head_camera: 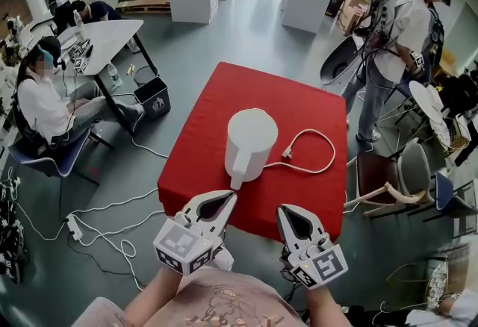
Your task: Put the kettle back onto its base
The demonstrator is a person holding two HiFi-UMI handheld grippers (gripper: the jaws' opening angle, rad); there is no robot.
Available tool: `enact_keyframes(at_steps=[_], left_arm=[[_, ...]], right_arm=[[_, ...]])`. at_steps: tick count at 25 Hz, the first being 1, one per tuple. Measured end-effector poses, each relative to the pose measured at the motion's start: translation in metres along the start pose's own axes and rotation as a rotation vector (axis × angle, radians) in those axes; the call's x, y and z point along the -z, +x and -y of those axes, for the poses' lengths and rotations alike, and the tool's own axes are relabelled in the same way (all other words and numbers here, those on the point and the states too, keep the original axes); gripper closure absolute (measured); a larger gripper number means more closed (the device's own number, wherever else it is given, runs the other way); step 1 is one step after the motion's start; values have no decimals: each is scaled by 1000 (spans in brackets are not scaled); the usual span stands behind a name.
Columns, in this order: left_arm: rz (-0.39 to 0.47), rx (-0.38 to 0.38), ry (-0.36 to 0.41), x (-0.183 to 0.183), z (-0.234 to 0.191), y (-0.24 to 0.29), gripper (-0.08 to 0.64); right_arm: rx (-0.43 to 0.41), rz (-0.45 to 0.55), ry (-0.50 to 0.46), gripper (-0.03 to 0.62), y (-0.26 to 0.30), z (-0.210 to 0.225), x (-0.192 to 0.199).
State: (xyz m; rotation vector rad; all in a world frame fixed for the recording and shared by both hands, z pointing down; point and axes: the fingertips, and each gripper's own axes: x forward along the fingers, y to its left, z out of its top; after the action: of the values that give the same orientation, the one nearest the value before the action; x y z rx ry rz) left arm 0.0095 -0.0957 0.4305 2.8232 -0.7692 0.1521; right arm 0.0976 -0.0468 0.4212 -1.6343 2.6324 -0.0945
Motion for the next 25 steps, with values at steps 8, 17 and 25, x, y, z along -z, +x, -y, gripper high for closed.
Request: enact_keyframes(at_steps=[8, 17, 25], left_arm=[[9, -32, 20, 12, 59, -33, 571], [-5, -52, 31, 17, 113, -80, 571], [-2, -13, 52, 14, 133, -108, 571]], right_arm=[[-44, -8, -29, 589, -56, -29, -2], [-72, 2, 14, 590, -113, -68, -18], [-44, 35, 31, 591, -132, -89, -26]])
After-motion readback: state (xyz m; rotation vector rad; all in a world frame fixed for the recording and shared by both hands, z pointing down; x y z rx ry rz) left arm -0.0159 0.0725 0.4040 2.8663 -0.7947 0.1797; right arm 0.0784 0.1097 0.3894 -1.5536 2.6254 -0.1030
